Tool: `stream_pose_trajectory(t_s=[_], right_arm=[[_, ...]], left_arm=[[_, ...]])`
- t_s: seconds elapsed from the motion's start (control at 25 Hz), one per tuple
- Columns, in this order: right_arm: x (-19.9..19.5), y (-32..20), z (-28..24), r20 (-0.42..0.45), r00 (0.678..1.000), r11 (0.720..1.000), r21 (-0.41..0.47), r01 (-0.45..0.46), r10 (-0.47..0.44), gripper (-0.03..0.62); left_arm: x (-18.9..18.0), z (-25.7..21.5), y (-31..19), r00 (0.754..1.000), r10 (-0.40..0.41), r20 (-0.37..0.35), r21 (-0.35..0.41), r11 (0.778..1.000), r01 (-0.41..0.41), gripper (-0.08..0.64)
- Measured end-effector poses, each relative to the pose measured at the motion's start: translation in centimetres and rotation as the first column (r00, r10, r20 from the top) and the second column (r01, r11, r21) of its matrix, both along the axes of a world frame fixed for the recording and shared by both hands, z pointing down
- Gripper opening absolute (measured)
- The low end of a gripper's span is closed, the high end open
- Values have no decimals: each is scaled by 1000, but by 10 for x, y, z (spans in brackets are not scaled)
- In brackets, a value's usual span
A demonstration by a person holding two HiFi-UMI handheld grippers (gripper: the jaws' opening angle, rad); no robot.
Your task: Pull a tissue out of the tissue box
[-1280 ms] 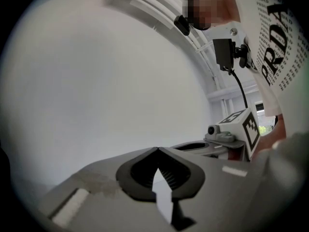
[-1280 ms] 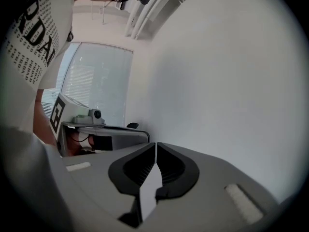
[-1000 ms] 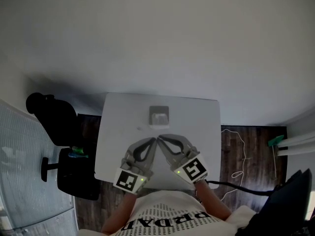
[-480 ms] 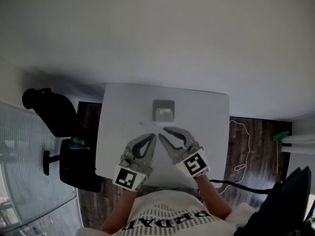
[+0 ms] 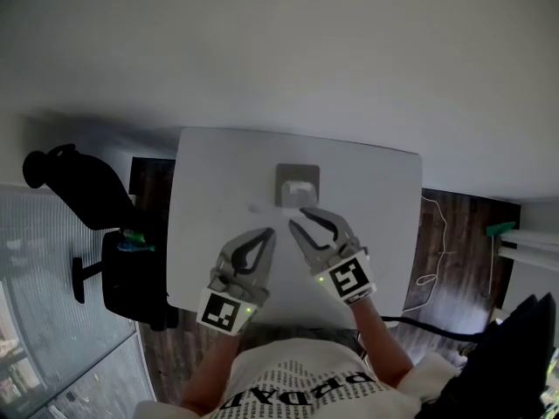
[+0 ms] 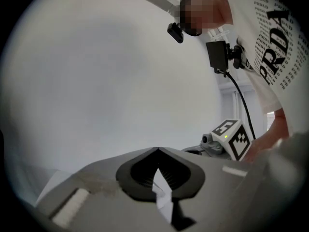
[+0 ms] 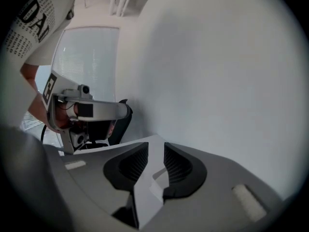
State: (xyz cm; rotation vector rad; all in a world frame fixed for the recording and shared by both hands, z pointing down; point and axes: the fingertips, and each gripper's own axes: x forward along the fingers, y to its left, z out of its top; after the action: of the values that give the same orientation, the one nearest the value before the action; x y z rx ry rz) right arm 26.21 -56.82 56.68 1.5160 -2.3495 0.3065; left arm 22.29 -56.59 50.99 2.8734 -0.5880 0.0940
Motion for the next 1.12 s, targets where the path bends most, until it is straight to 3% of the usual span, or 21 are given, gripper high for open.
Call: stream_pose_trajectory(t_s=[0.4,1.12], right_arm=[[24,-22,56,-80,996,997,-63,-44,39,97],[55,-41,122,-144,987,990,-117,-82,65,110]], left_arm=[[-1,35,-19,1000,-10,27,-30,999,11,-9],[22,78,-34,998,9,57,-89,996,-4,-9]])
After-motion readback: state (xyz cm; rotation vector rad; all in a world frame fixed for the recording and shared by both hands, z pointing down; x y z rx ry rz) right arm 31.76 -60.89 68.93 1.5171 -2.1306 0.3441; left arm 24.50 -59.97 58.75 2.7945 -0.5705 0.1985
